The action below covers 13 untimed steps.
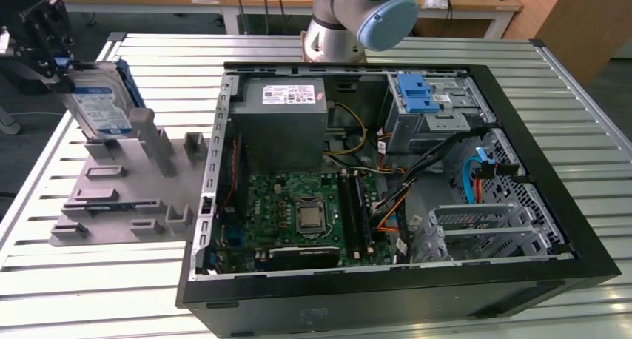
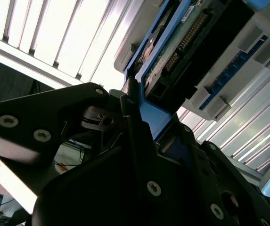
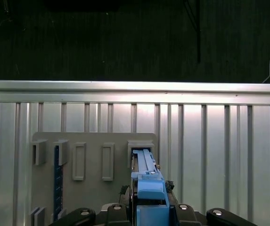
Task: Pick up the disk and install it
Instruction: 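Pick up the disk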
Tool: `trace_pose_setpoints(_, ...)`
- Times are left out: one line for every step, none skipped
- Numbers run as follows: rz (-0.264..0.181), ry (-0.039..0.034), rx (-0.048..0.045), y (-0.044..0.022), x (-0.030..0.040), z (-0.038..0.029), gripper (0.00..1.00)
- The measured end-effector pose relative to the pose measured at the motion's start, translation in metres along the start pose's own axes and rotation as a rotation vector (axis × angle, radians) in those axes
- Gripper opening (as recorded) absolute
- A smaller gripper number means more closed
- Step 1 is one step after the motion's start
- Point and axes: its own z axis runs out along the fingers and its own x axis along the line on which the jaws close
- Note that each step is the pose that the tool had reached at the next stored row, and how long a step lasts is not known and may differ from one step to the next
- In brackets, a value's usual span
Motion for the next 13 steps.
trace_pose_setpoints(0.000,0.0000,0.0001,-0.0001,-0.0001,-0.0002,0.36)
trace_pose_setpoints(0.000,0.0000,0.0000,0.0000,-0.0001,-0.0006,0.36)
trace_pose_setpoints(0.000,0.0001,-0.0003,0.0000,-0.0001,-0.0011,0.36)
trace_pose_setpoints(0.000,0.0002,-0.0003,0.0000,-0.0001,-0.0018,0.36)
trace_pose_setpoints(0.000,0.0001,-0.0002,0.0001,-0.0002,-0.0025,0.36)
trace_pose_setpoints(0.000,0.0001,-0.0002,0.0001,-0.0002,-0.0033,0.36)
trace_pose_setpoints(0.000,0.0001,-0.0001,0.0001,-0.0002,-0.0041,0.36)
trace_pose_setpoints(0.000,0.0000,-0.0002,0.0001,-0.0002,-0.0049,0.36)
trace_pose_setpoints(0.000,0.0001,-0.0001,0.0001,-0.0002,-0.0057,0.36)
trace_pose_setpoints(0.000,0.0000,-0.0001,0.0001,-0.0003,-0.0063,0.36)
trace_pose_setpoints(0.000,0.0000,0.0000,0.0002,-0.0005,-0.0068,0.36)
trace_pose_setpoints(0.000,0.0000,-0.0001,0.0002,-0.0007,-0.0075,0.36)
trace_pose_setpoints(0.000,0.0000,-0.0001,0.0002,-0.0008,-0.0081,0.36)
